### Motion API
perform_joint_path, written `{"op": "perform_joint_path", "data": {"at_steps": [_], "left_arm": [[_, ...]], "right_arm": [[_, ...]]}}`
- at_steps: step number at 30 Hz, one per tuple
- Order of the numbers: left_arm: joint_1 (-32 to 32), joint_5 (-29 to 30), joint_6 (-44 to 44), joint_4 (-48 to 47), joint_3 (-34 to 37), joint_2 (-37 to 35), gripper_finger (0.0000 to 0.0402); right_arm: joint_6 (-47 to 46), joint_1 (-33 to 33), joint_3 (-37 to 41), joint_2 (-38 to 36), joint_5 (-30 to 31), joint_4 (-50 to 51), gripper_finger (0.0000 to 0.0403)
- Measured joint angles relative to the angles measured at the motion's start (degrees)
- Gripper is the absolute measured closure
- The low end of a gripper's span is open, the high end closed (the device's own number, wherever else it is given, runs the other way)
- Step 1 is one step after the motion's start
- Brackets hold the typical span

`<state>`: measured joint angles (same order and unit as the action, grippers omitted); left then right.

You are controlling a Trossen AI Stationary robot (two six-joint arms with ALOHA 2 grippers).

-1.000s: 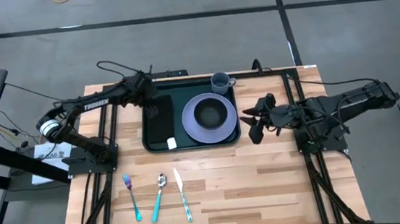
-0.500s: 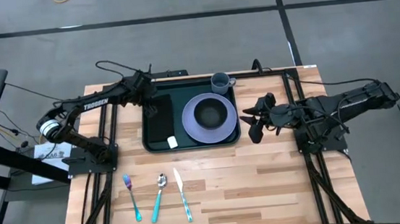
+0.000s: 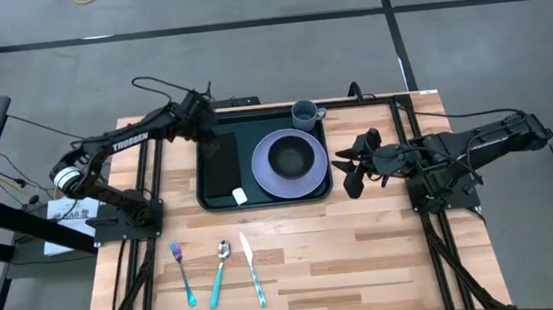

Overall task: Set up tray
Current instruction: Put the blue fork on top of the black napkin on the black tray

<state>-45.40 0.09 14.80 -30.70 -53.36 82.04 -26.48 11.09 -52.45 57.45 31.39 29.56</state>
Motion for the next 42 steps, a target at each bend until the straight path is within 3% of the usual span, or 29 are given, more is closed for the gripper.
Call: {"op": "perform_joint_path", "data": {"at_steps": [4,8,13,16,20,24,31,36,42], "left_arm": [[2.3,-0.5,-4.7,-6.3,-6.2,-0.1,0.0271],[6.5,-4.6,-10.6,-13.6,-12.3,-0.1,0.0271],[15.1,-11.4,-22.3,-20.6,-17.5,-0.1,0.0272],[21.7,-12.3,-31.9,-22.0,-18.1,-0.1,0.0272],[31.6,-8.3,-44.2,-23.7,-18.1,-1.0,0.0272],[42.3,1.7,-58.2,-26.9,-18.1,-3.2,0.0272],[60.3,14.7,-93.7,-38.9,-18.1,-8.6,0.0272],[71.9,15.5,-116.0,-46.3,-18.1,-8.7,0.0272],[81.8,12.1,-132.4,-48.2,-18.1,-4.0,0.0272]], "right_arm": [[0.0,0.1,0.0,0.0,-1.6,0.0,0.0280],[0.0,0.2,0.0,0.0,-5.6,0.3,0.0280],[-0.6,0.2,0.0,0.0,-9.1,2.4,0.0280],[-1.8,0.8,0.0,0.0,-9.4,5.2,0.0280],[-2.0,2.8,0.0,0.0,-9.4,8.8,0.0280],[-2.0,5.7,0.0,0.0,-9.2,12.1,0.0280],[-2.0,11.1,0.0,0.0,-8.9,13.3,0.0280],[-0.2,14.1,0.0,-0.1,-6.2,13.3,0.0280],[6.3,17.8,0.0,0.0,-4.4,13.3,0.0280]]}}
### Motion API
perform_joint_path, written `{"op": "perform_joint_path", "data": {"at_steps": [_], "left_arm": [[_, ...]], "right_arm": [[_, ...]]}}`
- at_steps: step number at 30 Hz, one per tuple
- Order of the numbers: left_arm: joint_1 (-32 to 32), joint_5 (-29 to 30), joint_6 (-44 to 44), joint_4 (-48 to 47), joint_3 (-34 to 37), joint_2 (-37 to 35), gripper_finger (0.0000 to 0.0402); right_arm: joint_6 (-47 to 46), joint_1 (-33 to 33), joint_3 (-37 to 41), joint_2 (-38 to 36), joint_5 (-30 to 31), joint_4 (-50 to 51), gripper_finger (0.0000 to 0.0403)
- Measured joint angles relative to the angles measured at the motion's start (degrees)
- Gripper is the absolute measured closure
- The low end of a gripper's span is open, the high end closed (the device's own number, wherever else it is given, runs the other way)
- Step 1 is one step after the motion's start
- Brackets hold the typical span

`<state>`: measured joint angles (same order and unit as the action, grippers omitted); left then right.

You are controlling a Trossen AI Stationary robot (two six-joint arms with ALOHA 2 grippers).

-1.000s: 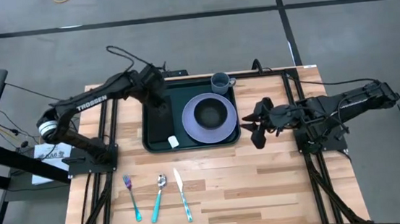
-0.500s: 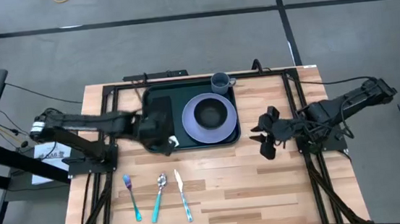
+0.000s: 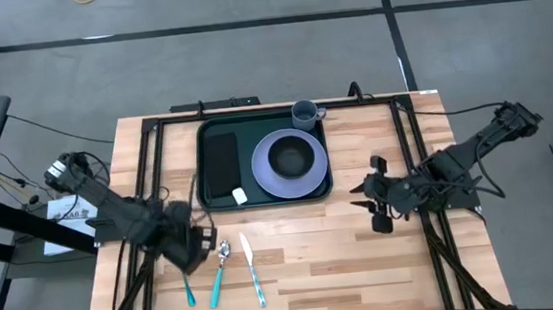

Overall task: Set up tray
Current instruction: Put the blue fork on top of the black napkin on the black tray

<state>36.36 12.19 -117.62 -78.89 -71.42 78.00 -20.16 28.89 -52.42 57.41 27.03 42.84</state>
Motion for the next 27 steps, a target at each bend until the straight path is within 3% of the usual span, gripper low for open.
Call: {"op": "perform_joint_path", "data": {"at_steps": [6,12,17,27], "left_arm": [[5.9,-8.7,-8.2,0.2,0.0,4.9,0.0272],[8.6,-14.4,-9.9,2.2,1.4,8.1,0.0272],[8.6,-16.8,-10.3,11.6,8.5,8.4,0.0272],[6.8,-19.2,-11.2,17.8,20.1,4.4,0.0272]], "right_arm": [[1.2,2.7,0.0,0.0,-0.1,-2.6,0.0280],[1.2,3.9,0.0,0.0,-0.1,-4.9,0.0280],[1.1,3.8,0.0,0.0,-0.1,-6.2,0.0280],[-0.7,3.8,0.0,0.0,-0.2,-6.5,0.0280]]}}
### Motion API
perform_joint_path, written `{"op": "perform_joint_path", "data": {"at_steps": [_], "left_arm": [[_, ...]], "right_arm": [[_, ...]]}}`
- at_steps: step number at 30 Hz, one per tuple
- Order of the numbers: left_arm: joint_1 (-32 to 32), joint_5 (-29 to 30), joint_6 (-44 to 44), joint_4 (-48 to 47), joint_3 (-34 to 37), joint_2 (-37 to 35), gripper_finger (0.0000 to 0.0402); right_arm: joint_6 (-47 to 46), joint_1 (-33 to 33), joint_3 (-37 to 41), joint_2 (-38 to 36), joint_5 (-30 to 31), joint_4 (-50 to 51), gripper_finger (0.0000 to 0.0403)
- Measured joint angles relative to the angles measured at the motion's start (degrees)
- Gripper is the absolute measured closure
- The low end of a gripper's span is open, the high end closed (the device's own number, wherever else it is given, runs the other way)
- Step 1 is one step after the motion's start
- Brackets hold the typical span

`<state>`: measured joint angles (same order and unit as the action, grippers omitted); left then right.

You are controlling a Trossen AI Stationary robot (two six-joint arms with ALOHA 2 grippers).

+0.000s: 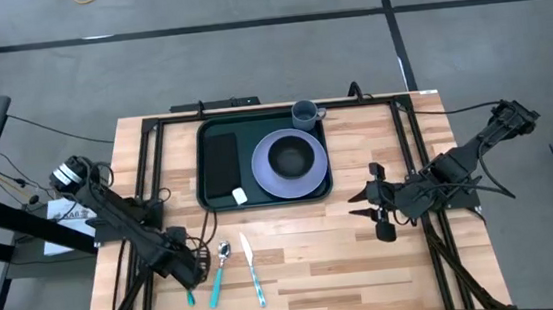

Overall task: Set up tray
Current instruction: Put the blue fork on top of the black napkin on the black tray

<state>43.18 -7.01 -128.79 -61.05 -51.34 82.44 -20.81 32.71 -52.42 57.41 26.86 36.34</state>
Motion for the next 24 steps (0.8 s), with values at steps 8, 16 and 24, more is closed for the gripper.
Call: {"op": "perform_joint_path", "data": {"at_steps": [8,16,24], "left_arm": [[-1.2,-2.7,-0.4,14.7,10.3,-1.8,0.0272],[-1.0,-4.0,-0.3,12.0,11.1,-1.8,0.0272],[0.7,-4.5,-0.4,12.5,11.2,-1.8,0.0271]], "right_arm": [[-0.6,-0.6,0.0,0.0,0.1,-1.3,0.0280],[-0.7,-0.6,0.0,0.0,0.1,-2.5,0.0280],[-0.7,-0.6,0.0,0.0,0.1,-2.5,0.0280]]}}
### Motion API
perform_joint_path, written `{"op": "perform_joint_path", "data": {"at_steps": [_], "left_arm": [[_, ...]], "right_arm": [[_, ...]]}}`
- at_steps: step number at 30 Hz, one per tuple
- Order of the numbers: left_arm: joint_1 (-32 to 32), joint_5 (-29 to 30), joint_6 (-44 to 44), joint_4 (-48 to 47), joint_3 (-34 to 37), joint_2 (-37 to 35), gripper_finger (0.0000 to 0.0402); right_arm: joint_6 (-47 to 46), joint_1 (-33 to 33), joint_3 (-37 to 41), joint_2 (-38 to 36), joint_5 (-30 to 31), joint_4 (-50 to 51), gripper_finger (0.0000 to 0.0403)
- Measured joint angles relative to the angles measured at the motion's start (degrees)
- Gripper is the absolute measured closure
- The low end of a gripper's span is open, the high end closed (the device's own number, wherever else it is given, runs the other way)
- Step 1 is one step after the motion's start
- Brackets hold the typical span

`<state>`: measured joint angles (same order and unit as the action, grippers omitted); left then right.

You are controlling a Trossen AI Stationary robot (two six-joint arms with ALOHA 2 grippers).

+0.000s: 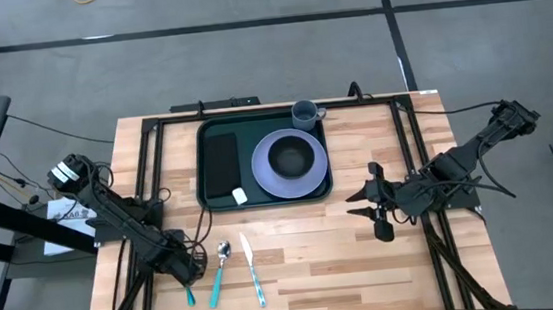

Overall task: Set up tray
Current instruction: Put the blue fork on top of the black napkin on the black tray

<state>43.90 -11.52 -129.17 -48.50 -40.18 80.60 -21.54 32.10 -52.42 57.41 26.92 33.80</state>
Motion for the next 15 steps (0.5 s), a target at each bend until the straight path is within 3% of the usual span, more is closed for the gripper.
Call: {"op": "perform_joint_path", "data": {"at_steps": [10,15], "left_arm": [[0.0,2.8,0.2,1.2,0.1,0.5,0.0271],[0.0,1.9,-1.8,7.1,2.6,2.1,0.0271]], "right_arm": [[0.5,0.0,0.0,0.0,0.0,0.0,0.0280],[0.5,0.0,0.0,0.0,0.0,0.0,0.0280]]}}
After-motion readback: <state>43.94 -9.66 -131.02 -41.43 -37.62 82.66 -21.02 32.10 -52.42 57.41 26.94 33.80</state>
